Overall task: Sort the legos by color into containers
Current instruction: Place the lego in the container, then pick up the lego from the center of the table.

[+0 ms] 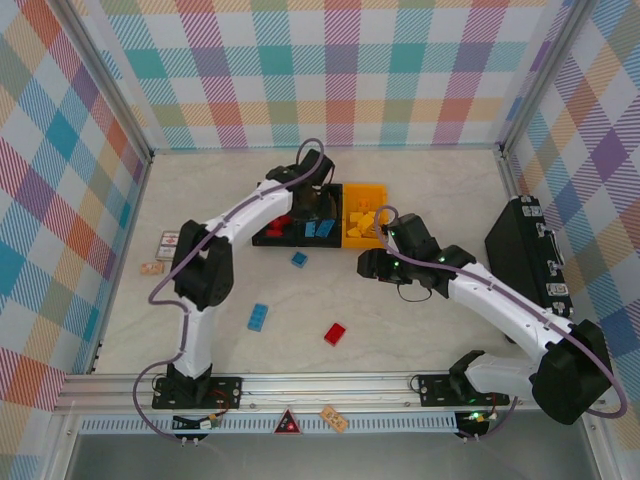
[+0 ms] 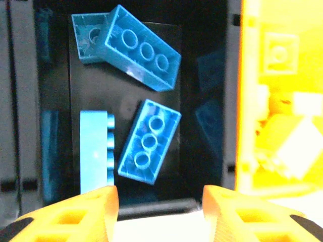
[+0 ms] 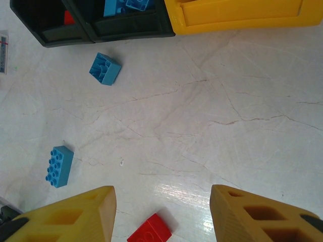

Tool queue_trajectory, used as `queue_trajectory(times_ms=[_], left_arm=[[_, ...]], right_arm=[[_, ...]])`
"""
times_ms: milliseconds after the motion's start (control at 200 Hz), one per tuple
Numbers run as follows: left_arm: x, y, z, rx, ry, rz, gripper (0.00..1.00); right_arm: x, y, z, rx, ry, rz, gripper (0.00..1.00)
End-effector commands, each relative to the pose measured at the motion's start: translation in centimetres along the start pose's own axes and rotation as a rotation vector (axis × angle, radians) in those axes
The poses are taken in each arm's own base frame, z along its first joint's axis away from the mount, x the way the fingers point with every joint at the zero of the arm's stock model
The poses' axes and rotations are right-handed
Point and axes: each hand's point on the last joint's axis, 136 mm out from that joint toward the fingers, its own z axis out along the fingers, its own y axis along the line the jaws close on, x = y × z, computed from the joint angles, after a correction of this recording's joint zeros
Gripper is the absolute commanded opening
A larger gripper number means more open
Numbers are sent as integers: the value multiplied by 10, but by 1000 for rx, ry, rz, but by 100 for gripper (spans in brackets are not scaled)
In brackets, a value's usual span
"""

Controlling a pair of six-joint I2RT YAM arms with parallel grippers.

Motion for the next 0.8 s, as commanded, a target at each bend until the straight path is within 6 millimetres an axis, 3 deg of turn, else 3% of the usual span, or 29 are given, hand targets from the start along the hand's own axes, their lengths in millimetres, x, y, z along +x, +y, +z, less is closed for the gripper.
queue_trajectory(times_ms=[0,240,350,515,795], left_arm=[[6,-11,-35,72,-44,24,48],[51,13,-47,82,-58,88,52],[64,25,-44,90,-128,123,62],[78,41,-22,91,-191,135,75],[92,59,16,34,-212,169,78]], right_arm=[[0,4,-1,-25,9,1,52],[5,15,3,-101,27,-34,53],[6,17,8,-119,33,-33,53],[8,17,15,-122,49,-25,53],[11,12,19,-106,58,-18,53]])
